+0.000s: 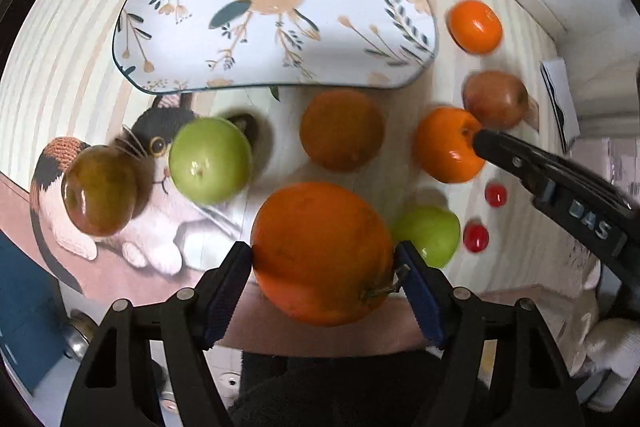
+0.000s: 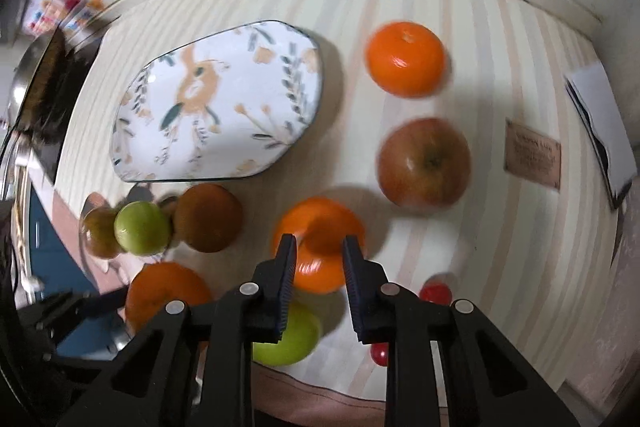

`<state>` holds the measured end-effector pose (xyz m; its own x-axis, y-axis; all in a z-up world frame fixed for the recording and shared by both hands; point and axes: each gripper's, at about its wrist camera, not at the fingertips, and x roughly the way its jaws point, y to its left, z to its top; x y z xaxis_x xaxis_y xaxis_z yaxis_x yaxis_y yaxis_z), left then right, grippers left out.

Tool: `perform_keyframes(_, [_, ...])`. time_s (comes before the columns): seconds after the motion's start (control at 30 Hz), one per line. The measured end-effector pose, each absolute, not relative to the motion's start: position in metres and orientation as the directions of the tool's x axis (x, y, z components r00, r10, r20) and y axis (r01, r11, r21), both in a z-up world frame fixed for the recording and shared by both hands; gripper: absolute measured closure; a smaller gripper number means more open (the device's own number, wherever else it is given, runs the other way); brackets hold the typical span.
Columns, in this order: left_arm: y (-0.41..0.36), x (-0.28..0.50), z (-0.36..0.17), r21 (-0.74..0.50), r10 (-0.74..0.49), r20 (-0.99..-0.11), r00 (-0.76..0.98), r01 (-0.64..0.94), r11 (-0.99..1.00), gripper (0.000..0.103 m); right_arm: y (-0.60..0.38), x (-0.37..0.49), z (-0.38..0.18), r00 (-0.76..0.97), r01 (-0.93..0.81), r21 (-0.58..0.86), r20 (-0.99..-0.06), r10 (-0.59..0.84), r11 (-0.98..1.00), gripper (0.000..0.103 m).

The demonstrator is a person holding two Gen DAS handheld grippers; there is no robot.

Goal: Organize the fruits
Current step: 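Place the large orange on the floral plate while the right gripper places the tangerine beside it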

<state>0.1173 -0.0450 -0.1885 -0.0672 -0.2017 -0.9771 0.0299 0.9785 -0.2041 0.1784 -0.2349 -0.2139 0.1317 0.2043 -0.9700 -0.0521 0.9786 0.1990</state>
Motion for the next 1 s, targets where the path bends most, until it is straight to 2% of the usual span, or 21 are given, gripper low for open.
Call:
perform_keyframes(0.13, [-0.044, 0.132, -0.202, -0.166, -0.163, -0.984, -0.068, 0.049, 0.985, 0.031, -0.243, 0.19, -0.221, 0.105, -0.018, 0.206, -0.973, 0.207, 0.978, 0.074])
perform_keyframes(0.2, [-0.037, 0.132, -0.201, -0.173, -0.17, -0.983, -0.066, 0.034, 0.984, 0.031, -0.249, 0.191, -0.226, 0.09, 0.01, 0.216, -0.973, 0.214, 0.976, 0.066])
perform_keyframes(0.23, [-0.038, 0.133, -0.202, -0.173, -0.17, -0.983, -0.068, 0.034, 0.984, 0.031, -0.253, 0.192, -0.23, 0.084, 0.021, 0.219, -0.973, 0.217, 0.976, 0.059])
perform_keyframes(0.3, [-0.034, 0.132, -0.2, -0.178, -0.176, -0.982, -0.067, 0.026, 0.984, 0.031, -0.255, 0.194, -0.24, 0.057, 0.033, 0.212, -0.976, 0.21, 0.977, 0.049])
perform_keyframes(0.33, [-0.037, 0.135, -0.2, -0.178, -0.176, -0.982, -0.067, 0.024, 0.984, 0.031, -0.257, 0.194, -0.244, 0.051, 0.041, 0.219, -0.975, 0.217, 0.975, 0.04])
perform_keyframes(0.37, [-0.035, 0.134, -0.197, -0.181, -0.18, -0.982, -0.065, 0.022, 0.983, 0.031, -0.257, 0.194, -0.248, 0.038, 0.041, 0.225, -0.974, 0.224, 0.973, 0.037])
perform_keyframes(0.5, [-0.041, 0.153, -0.187, -0.197, -0.197, -0.98, -0.041, 0.019, 0.98, 0.031, -0.253, 0.194, -0.261, 0.003, 0.042, 0.285, -0.959, 0.285, 0.958, 0.036])
perform_keyframes(0.53, [-0.042, 0.155, -0.183, -0.205, -0.204, -0.979, -0.03, 0.022, 0.979, 0.031, -0.25, 0.194, -0.262, 0.003, 0.036, 0.299, -0.954, 0.299, 0.954, 0.039])
perform_keyframes(0.63, [-0.037, 0.162, -0.164, -0.232, -0.232, -0.973, 0.004, 0.018, 0.973, 0.031, -0.242, 0.193, -0.257, 0.043, 0.02, 0.26, -0.965, 0.259, 0.965, 0.041])
perform_keyframes(0.87, [-0.017, 0.204, -0.118, -0.283, -0.282, -0.954, 0.098, 0.002, 0.959, 0.031, -0.224, 0.205, -0.208, 0.14, -0.028, 0.332, -0.932, 0.333, 0.943, 0.041])
perform_keyframes(1.0, [-0.001, 0.245, -0.112, -0.238, -0.231, -0.96, 0.157, -0.027, 0.971, 0.031, -0.199, 0.237, -0.194, 0.182, -0.09, 0.347, -0.916, 0.358, 0.934, 0.041])
